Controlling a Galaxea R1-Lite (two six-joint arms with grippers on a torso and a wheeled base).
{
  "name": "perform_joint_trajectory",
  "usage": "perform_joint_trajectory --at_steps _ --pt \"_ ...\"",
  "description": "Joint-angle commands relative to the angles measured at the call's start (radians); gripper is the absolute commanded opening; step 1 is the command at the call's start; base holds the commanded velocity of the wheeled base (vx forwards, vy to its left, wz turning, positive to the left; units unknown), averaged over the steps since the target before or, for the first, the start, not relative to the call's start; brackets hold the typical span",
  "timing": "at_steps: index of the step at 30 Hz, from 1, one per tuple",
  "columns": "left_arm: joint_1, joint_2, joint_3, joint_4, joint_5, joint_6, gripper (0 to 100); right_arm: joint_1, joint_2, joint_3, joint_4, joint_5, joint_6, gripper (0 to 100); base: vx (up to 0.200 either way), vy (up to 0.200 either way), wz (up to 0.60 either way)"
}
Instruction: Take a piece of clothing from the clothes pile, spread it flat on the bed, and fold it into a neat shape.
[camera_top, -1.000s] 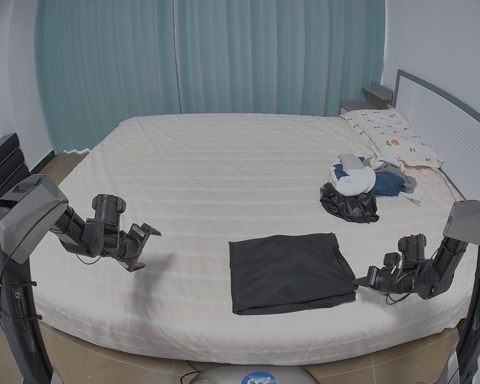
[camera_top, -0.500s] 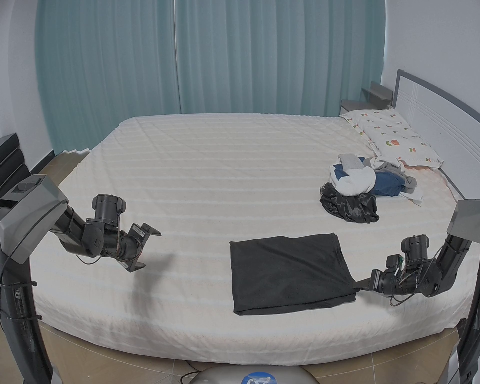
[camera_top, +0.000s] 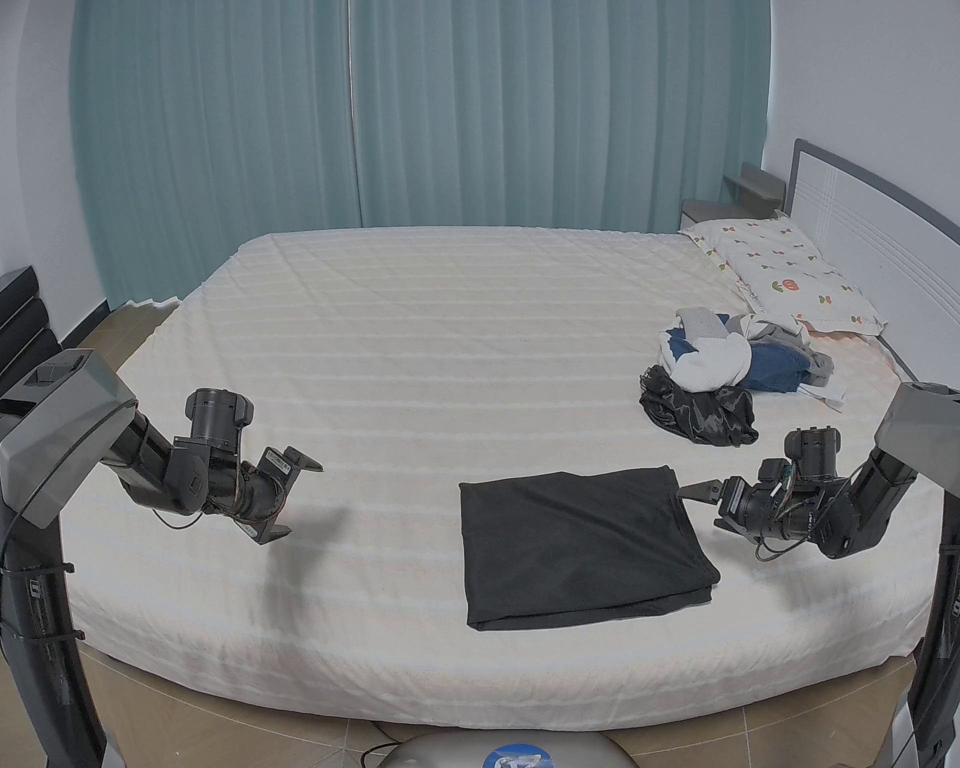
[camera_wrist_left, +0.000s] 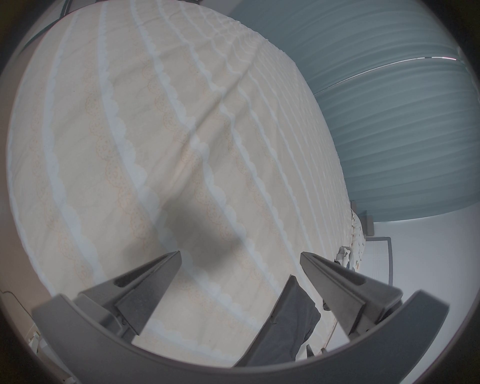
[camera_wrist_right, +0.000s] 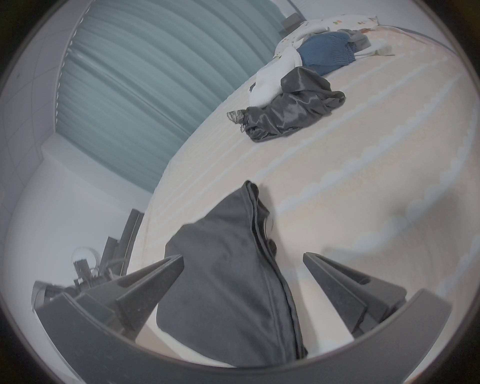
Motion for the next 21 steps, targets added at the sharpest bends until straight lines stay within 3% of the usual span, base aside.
perform_joint_trajectory --at_steps 1,5,9,14,21 --pt "-0.003 0.001 -0.003 -0.001 0.008 -0.003 100 0.014 0.107 -0.087 -0.062 -0.036 0.044 100 0.0 0.0 0.0" --pt "-0.006 0.001 -0.003 -0.001 0.008 0.0 100 0.025 0.142 -0.096 -0.139 -0.042 0.069 100 0.0 0.0 0.0" --pt "-0.011 0.001 -0.006 -0.001 0.01 -0.002 100 0.051 0.182 -0.194 -0.135 -0.045 0.072 100 0.0 -0.2 0.0" --pt "-0.012 0.001 0.0 -0.001 0.011 0.006 100 0.096 0.225 -0.263 -0.099 -0.096 0.087 100 0.0 -0.2 0.0" --pt "-0.014 0.006 0.001 0.001 0.013 0.029 100 0.083 0.25 -0.308 -0.107 -0.116 0.096 100 0.0 0.0 0.0"
